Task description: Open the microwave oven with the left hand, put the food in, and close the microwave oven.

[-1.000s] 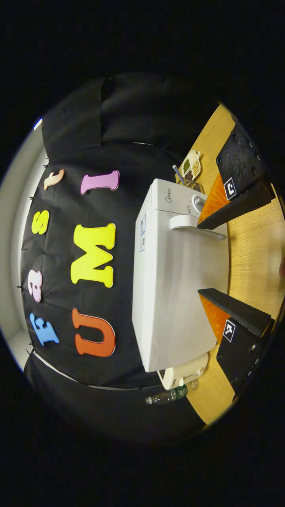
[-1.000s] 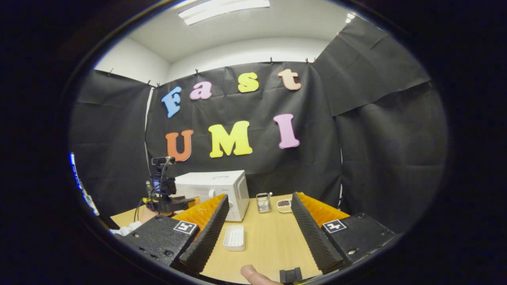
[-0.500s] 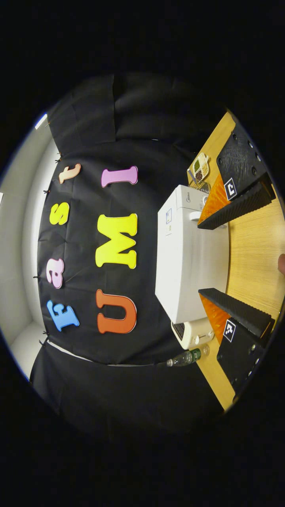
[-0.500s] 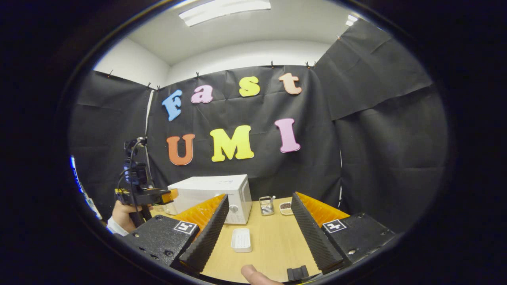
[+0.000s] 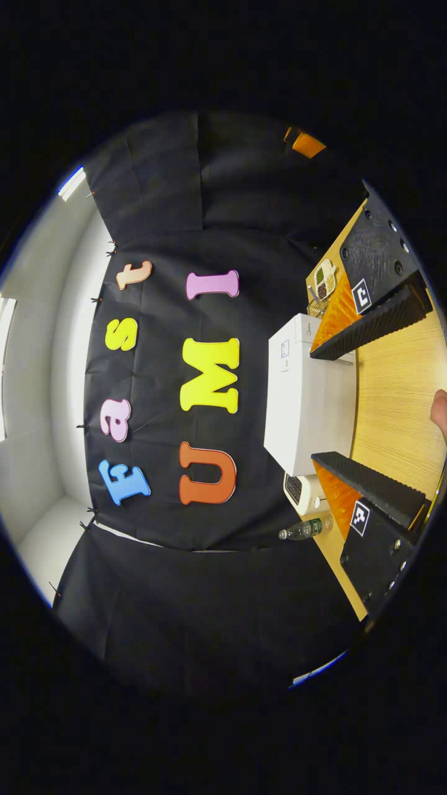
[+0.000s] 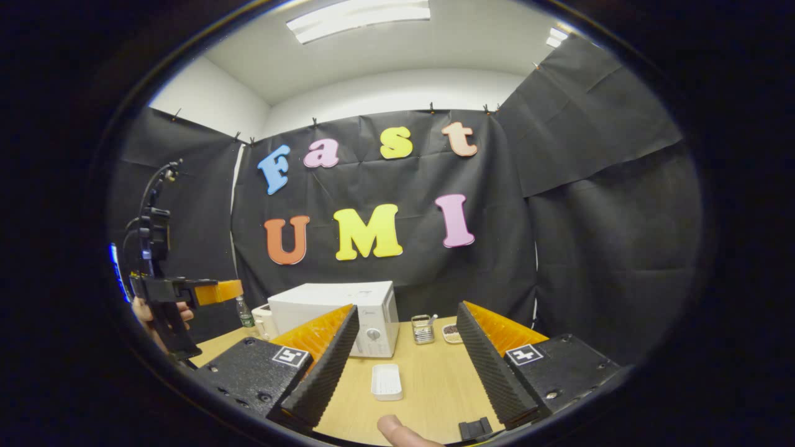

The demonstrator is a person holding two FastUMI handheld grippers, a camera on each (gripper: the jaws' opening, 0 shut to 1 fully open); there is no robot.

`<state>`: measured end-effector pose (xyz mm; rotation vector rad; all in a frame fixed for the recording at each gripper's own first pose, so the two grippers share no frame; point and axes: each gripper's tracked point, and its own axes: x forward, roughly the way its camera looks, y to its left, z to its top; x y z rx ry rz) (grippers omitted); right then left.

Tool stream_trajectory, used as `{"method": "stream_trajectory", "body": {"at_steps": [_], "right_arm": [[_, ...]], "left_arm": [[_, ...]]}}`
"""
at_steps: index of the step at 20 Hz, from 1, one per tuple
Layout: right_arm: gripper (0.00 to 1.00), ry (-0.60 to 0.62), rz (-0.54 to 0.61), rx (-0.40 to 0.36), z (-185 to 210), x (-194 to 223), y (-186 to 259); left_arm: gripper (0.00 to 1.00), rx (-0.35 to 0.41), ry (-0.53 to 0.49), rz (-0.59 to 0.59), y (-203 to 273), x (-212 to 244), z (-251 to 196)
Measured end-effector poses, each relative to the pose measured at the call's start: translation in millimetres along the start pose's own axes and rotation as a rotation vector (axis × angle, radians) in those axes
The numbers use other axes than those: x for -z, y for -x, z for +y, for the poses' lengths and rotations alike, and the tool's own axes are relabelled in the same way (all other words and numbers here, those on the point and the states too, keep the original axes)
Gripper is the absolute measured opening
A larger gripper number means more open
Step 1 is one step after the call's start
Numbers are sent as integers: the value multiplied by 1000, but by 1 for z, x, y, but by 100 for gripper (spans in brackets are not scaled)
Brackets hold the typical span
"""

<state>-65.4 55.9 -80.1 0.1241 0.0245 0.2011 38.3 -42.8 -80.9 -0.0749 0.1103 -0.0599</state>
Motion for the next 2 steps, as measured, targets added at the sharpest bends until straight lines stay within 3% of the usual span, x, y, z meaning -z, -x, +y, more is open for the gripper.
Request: {"method": "stream_trajectory", "body": {"at_steps": [1, 2], "right_arm": [[100, 3, -5, -3, 3, -3, 1], [89, 6, -10, -6, 6, -6, 1]], "left_arm": [[93, 3, -9, -9, 12, -4, -2], [93, 4, -16, -23, 20, -8, -3]]}}
